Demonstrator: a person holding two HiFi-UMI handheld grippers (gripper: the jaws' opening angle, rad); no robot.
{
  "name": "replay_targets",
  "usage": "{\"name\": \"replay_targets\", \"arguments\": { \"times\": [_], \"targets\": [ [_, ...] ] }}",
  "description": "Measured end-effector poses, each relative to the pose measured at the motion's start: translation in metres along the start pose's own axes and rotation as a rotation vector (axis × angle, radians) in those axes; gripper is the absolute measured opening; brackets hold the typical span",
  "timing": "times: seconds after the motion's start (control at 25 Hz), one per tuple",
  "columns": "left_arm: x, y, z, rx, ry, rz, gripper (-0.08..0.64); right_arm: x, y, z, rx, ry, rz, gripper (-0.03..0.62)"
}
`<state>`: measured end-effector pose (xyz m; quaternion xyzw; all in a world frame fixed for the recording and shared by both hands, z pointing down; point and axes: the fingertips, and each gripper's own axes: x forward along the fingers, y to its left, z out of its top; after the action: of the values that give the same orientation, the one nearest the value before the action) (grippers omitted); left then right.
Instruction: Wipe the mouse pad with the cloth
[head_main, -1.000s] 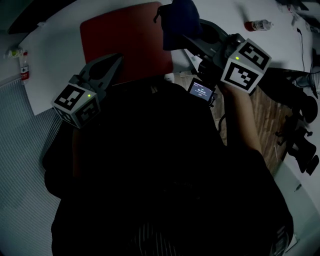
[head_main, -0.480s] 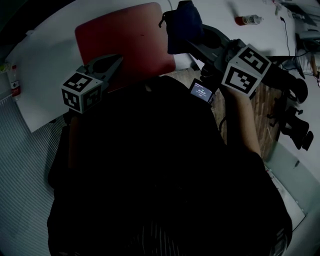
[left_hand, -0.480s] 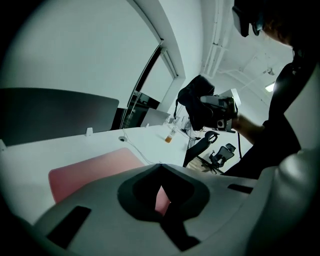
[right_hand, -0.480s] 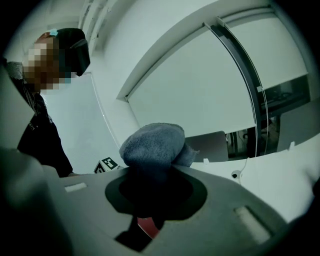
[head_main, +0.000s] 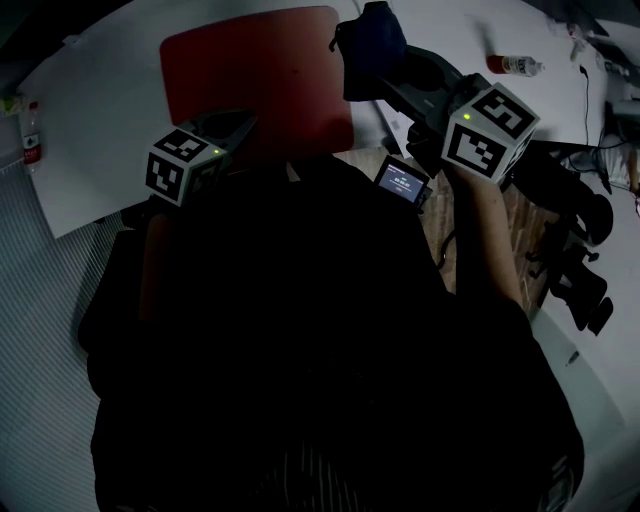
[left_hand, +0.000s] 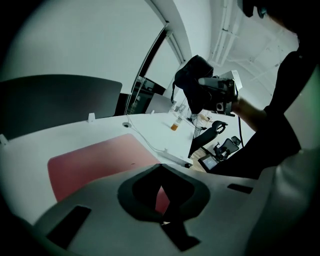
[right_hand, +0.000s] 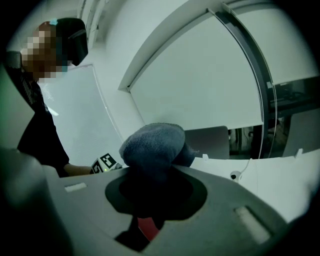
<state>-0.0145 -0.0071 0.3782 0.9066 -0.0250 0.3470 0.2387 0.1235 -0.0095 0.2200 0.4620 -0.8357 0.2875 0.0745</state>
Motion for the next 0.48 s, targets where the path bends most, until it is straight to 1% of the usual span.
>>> {"name": "replay_targets", "arguments": {
  "times": [0.12, 0.24, 0.48],
  "targets": [
    [0.009, 0.009, -0.013, -0.041, 0.046, 0.032, 0.003, 0.01, -0.016, -0.013, -0.02, 0.048, 0.011, 0.069],
    [0.012, 0.02, -0.027, -0.066, 0.088, 0.085, 0.005, 0.02, -0.029, -0.028, -0.002, 0.084, 0.042, 0.069],
    [0.018, 0.03, -0.05, -0.146, 0.145, 0.139, 0.005, 0.038, -0.049, -0.048, 0.032, 0.128, 0.096, 0.069]
  ]
}}
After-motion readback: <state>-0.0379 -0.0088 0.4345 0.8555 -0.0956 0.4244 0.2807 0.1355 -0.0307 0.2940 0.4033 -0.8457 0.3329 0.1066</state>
